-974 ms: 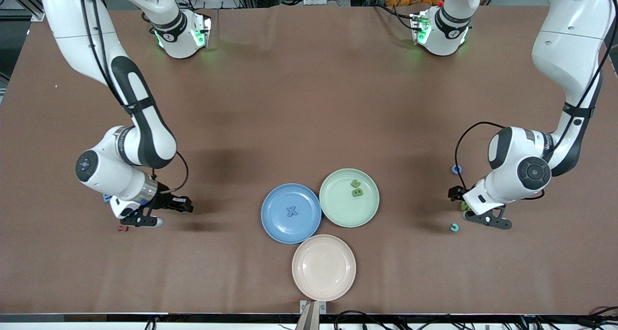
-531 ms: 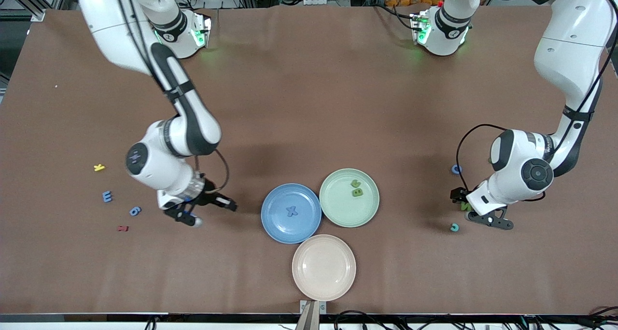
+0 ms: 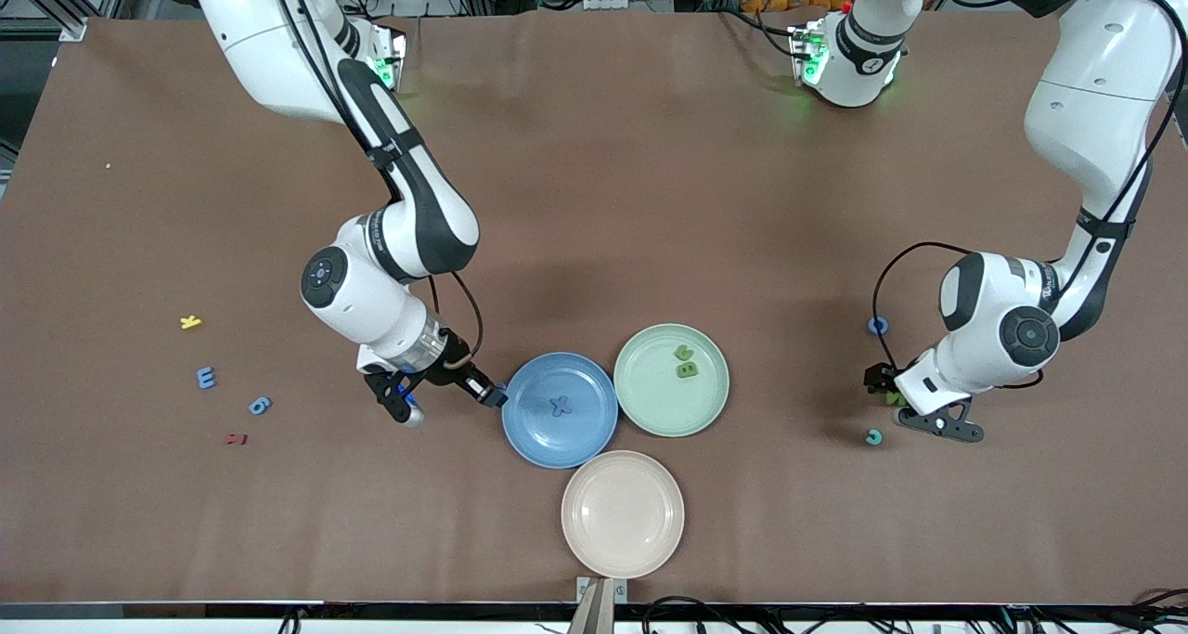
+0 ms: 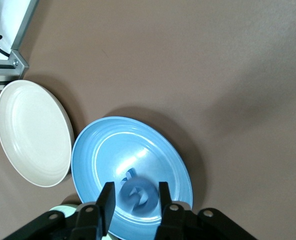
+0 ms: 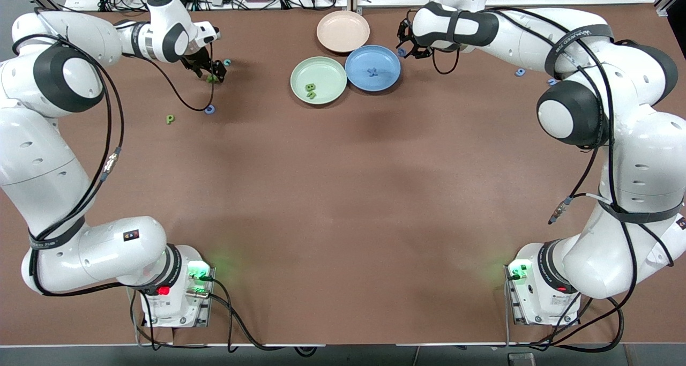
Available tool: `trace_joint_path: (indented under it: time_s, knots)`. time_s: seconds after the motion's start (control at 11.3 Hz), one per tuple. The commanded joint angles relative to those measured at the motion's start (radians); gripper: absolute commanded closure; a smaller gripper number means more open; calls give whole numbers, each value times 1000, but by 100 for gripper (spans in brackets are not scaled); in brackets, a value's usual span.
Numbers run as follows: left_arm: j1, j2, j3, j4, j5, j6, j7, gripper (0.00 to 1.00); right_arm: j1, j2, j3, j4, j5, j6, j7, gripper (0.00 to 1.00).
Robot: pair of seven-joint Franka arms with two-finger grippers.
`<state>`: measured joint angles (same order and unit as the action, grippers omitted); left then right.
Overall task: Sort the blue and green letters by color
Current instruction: 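Carry the blue G to the blue plate while the left gripper reaches the N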
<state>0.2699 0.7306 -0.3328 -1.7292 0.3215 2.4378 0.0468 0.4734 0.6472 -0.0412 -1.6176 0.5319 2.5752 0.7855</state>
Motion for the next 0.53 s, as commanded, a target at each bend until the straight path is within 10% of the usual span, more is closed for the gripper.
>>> trace_joint_path:
  time_s: [0.0, 0.18, 0.44]
  knots:
    - [29, 6, -17, -29, 16, 44, -1, 63, 40, 46, 6, 21, 34, 118, 73, 0]
    - [31, 6, -17, -29, 11, 44, -7, 96, 45, 57, 9, 18, 27, 131, 67, 0]
    - [17, -3, -17, -27, 11, 43, -51, 100, -5, 48, 7, -27, -7, 120, -32, 0]
